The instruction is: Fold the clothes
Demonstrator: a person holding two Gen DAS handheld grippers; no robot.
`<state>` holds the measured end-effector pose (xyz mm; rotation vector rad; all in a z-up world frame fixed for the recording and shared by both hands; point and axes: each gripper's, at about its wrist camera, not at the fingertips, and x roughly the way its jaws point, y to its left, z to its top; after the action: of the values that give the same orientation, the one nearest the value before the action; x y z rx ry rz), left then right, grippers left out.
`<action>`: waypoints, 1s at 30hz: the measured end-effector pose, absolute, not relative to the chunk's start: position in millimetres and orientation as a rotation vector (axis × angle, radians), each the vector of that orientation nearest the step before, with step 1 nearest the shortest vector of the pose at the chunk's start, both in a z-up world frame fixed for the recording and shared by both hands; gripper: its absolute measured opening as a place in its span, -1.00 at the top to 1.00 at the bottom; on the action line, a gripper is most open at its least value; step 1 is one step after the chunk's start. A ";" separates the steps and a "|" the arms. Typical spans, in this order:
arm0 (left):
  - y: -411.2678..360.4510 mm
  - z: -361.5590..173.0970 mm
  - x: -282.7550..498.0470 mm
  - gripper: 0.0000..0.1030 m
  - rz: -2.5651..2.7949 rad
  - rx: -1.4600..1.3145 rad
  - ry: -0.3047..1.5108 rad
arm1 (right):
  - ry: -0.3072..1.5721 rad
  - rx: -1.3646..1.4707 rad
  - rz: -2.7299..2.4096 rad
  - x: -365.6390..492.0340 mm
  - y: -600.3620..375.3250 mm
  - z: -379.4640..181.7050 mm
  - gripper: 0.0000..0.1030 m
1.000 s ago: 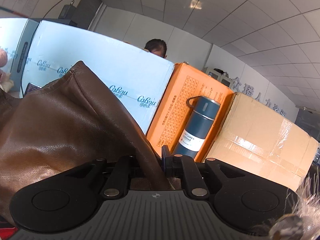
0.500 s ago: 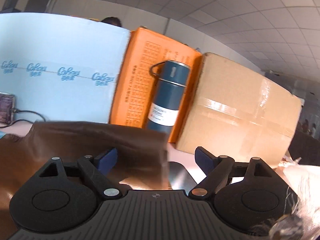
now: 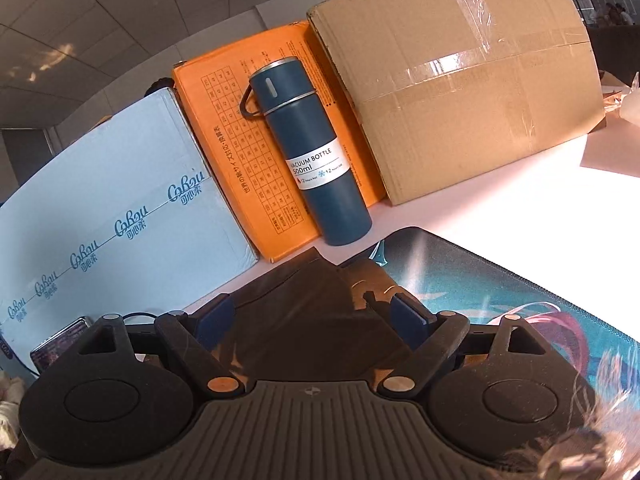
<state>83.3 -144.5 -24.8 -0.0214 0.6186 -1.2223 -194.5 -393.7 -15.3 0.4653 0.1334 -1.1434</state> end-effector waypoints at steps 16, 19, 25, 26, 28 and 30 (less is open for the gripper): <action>-116.1 -18.5 94.5 -0.39 -1.030 -0.167 0.571 | 0.202 0.610 -1.056 -193.7 -400.3 -29.1 -0.70; -90.7 -7.5 81.7 -0.75 -0.971 -0.274 0.578 | 0.189 0.627 -1.048 -196.6 -399.8 -29.5 -0.70; -60.7 -17.9 58.0 -0.94 -0.993 -0.431 0.807 | 0.199 0.635 -1.038 -195.8 -395.0 -28.6 -0.75; -59.5 -19.6 54.7 -0.94 -0.994 -0.433 0.829 | 0.202 0.635 -1.038 -195.4 -394.0 -28.6 -0.75; -60.7 -21.2 49.5 -0.94 -1.002 -0.424 0.859 | 0.204 0.636 -1.035 -195.2 -393.0 -28.7 -0.76; -63.1 -23.0 45.0 -0.94 -1.019 -0.419 0.884 | 0.203 0.637 -1.033 -195.1 -392.1 -28.9 -0.76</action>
<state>45.0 -63.1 -23.0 -0.4186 0.8842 -1.0191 -195.1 -392.1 -28.9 0.6372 0.2032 -1.0332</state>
